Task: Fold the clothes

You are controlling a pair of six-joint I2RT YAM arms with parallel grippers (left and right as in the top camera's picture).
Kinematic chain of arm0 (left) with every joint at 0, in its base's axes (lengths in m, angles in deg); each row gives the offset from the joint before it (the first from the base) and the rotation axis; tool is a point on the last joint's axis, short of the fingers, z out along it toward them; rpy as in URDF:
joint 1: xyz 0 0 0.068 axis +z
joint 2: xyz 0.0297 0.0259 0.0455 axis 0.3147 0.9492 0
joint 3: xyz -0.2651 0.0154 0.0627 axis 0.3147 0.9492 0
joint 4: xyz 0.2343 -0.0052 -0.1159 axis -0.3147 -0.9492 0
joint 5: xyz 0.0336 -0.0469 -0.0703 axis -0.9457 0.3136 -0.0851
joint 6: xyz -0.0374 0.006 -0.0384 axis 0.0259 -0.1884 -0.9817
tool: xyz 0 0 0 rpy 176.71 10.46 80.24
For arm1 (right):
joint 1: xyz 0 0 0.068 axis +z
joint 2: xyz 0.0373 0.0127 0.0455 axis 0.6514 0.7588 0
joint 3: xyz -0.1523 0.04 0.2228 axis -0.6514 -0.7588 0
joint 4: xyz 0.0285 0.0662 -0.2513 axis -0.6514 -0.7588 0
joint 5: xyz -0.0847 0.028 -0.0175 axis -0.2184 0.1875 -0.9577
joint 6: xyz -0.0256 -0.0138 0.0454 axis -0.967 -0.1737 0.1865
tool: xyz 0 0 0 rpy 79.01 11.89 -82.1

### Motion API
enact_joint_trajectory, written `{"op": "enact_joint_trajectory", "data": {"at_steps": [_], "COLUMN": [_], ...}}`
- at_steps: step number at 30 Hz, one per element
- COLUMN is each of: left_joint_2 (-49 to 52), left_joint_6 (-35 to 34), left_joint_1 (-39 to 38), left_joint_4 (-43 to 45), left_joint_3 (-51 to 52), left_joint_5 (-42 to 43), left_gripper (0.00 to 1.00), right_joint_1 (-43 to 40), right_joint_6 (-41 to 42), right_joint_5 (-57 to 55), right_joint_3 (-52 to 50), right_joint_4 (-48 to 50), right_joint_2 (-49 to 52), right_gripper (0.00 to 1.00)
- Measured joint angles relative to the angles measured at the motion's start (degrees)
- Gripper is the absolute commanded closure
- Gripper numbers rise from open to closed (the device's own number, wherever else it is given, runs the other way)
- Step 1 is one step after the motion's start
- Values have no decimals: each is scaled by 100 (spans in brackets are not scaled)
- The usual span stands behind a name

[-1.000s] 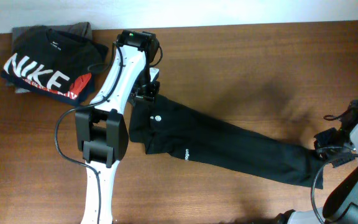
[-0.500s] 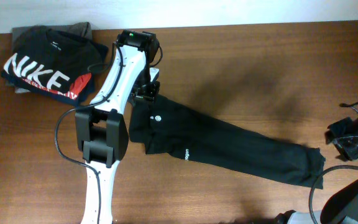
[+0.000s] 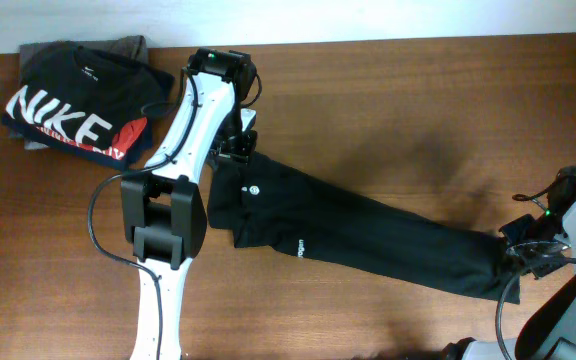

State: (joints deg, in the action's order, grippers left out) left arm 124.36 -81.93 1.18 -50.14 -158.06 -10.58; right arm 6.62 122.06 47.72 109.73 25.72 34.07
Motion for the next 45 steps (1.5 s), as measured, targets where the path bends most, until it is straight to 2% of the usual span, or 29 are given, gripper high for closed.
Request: {"op": "enact_joint_trajectory", "data": {"at_steps": [1,11,16,20,25,26,28,29,30,31,35,42,43,44,45], "left_joint_2": [0,0,0,0,0,0,0,0,0,0,0,-33,-76,-129,-238], "left_joint_6": [0,15,15,15,15,17,17,15,17,17,17,149,155,168,186], "left_joint_1": [0,2,28,50,48,48,48,48,48,48,42,-111,-160,-208,-282], "left_joint_4": [7,13,-22,-22,-9,-9,2,20,44,57,81,210,232,249,280], "left_joint_3": [0,0,0,0,0,0,0,0,0,0,0,4,9,11,11], "left_joint_5": [0,0,0,0,7,9,46,68,94,116,201,474,511,535,566], "left_gripper": [45,41,41,41,41,41,41,41,41,41,46,47,51,59,59], "right_joint_1": [0,-68,-426,-734,-839,-841,-844,-844,-850,-850,-855,-855,-855,-855,-855], "right_joint_6": [-13,184,549,741,820,835,901,885,822,754,214,-809,-920,-1003,-1147], "right_joint_5": [4,-4,-249,-450,-514,-507,-407,-317,-197,-11,743,1355,1399,1436,1517], "right_joint_3": [0,0,0,0,0,0,0,0,0,0,0,0,0,0,0], "right_joint_4": [2,-603,-765,-772,-872,-885,-931,-955,-968,-962,-841,-927,-953,-966,-1012], "right_joint_2": [0,-4,-55,-87,-96,-96,-96,-96,-96,-96,-96,-114,-144,-186,-308], "right_gripper": [96,96,96,91,89,87,62,41,28,1,1,1,1,1,1]}}
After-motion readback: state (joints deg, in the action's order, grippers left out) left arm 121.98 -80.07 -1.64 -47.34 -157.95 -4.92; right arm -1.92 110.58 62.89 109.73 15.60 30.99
